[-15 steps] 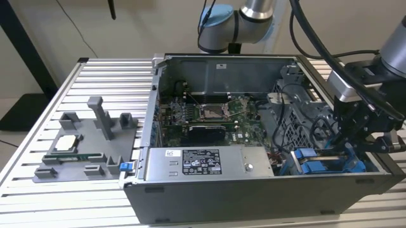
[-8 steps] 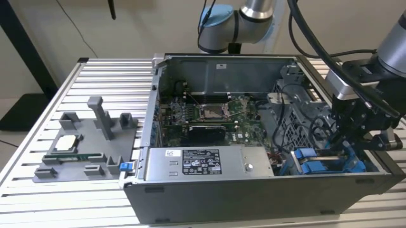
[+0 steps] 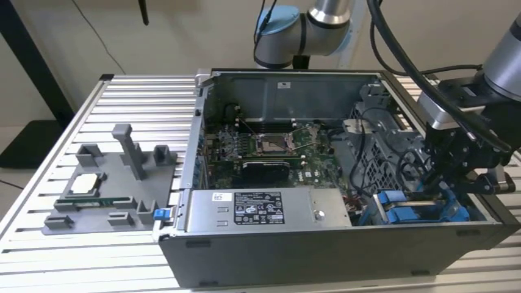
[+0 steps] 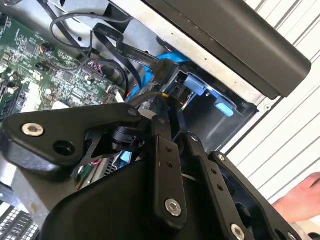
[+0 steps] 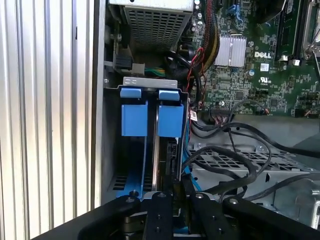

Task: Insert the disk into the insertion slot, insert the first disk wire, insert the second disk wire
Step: 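Insert the first disk wire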

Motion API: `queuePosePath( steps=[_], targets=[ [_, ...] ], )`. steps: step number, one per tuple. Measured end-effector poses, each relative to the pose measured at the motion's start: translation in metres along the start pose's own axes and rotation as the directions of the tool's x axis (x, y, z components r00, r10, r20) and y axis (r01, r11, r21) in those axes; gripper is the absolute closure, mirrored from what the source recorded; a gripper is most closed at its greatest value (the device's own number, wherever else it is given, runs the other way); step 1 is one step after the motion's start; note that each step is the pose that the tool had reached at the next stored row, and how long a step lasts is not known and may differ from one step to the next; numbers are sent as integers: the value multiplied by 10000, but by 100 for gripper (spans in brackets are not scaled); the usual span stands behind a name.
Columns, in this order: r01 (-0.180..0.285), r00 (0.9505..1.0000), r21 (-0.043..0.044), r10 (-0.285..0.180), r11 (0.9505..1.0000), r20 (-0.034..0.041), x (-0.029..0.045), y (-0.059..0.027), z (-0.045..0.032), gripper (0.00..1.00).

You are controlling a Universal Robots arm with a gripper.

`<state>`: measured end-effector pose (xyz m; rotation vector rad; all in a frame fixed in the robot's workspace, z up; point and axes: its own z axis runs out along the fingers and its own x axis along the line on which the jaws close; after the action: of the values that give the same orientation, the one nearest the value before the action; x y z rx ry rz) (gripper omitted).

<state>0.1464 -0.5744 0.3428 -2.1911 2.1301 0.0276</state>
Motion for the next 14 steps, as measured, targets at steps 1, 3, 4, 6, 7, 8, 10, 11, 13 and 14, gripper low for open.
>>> queuePosePath(
  steps=[1,3,4,6,7,8,10,11,13,14],
  targets=[
    [-6,10000,1,6,10000,-1,0,0,3,100],
    [-22,10000,2,22,10000,-1,1,0,8,100],
    [-31,10000,2,31,10000,-1,1,0,10,100],
    [-49,10000,4,49,10000,-3,1,0,14,100],
    [-59,10000,5,59,10000,-3,1,0,17,100],
    [-71,10000,6,71,10000,-3,1,0,19,100],
    [-100,9999,7,100,9999,-5,2,0,23,100],
    [-119,9999,9,119,9999,-6,2,0,24,100],
    [-182,9998,14,182,9998,-9,2,1,25,100],
    [-234,9997,17,234,9997,-11,2,1,26,100]
  ],
)
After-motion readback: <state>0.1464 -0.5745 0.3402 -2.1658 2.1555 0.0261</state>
